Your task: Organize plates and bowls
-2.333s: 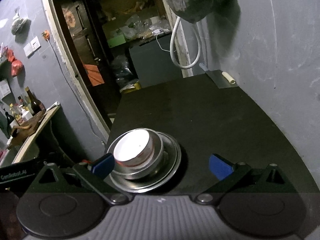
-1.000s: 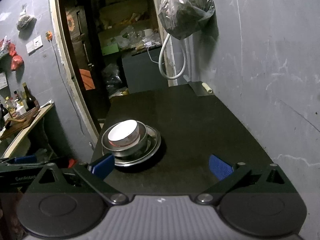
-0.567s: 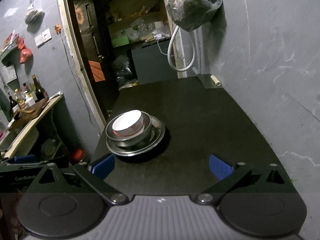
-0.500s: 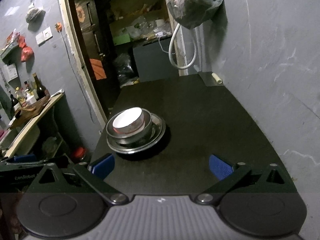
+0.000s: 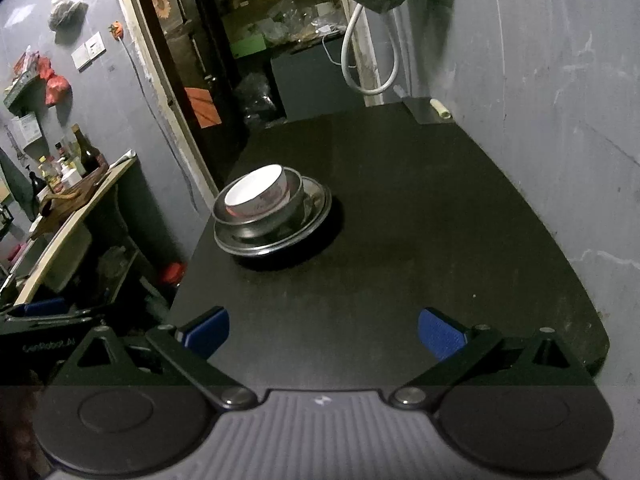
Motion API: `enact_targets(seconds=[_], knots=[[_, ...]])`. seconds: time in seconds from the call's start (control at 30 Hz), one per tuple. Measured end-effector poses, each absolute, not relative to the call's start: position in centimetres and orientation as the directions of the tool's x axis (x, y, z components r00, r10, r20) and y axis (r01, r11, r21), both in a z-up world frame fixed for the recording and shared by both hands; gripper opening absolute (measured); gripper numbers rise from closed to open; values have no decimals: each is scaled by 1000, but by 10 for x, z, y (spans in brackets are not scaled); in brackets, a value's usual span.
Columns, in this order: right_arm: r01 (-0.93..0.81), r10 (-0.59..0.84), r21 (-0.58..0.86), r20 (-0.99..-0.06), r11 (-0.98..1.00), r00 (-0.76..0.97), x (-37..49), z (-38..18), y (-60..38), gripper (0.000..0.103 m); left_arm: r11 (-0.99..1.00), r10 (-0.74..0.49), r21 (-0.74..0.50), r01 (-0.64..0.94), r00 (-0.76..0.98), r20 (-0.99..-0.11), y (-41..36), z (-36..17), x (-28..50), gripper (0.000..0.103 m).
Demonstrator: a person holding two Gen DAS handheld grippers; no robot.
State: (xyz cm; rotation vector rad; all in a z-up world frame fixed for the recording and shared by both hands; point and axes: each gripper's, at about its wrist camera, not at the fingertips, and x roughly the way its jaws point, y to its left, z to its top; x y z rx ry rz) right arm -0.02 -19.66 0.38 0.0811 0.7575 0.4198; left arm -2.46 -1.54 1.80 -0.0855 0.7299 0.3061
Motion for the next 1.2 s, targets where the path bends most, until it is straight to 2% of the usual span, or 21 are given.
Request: enact_targets(seconds=[0.47, 1.2], knots=[[-314, 374, 212, -649, 925, 663, 5, 7, -194, 103, 954, 254, 68, -291, 671, -696, -13, 12, -19, 102], [-259, 294, 155, -663, 953, 688, 6, 11, -178, 103, 974, 174, 14, -226, 705, -687, 7, 7, 1, 102]])
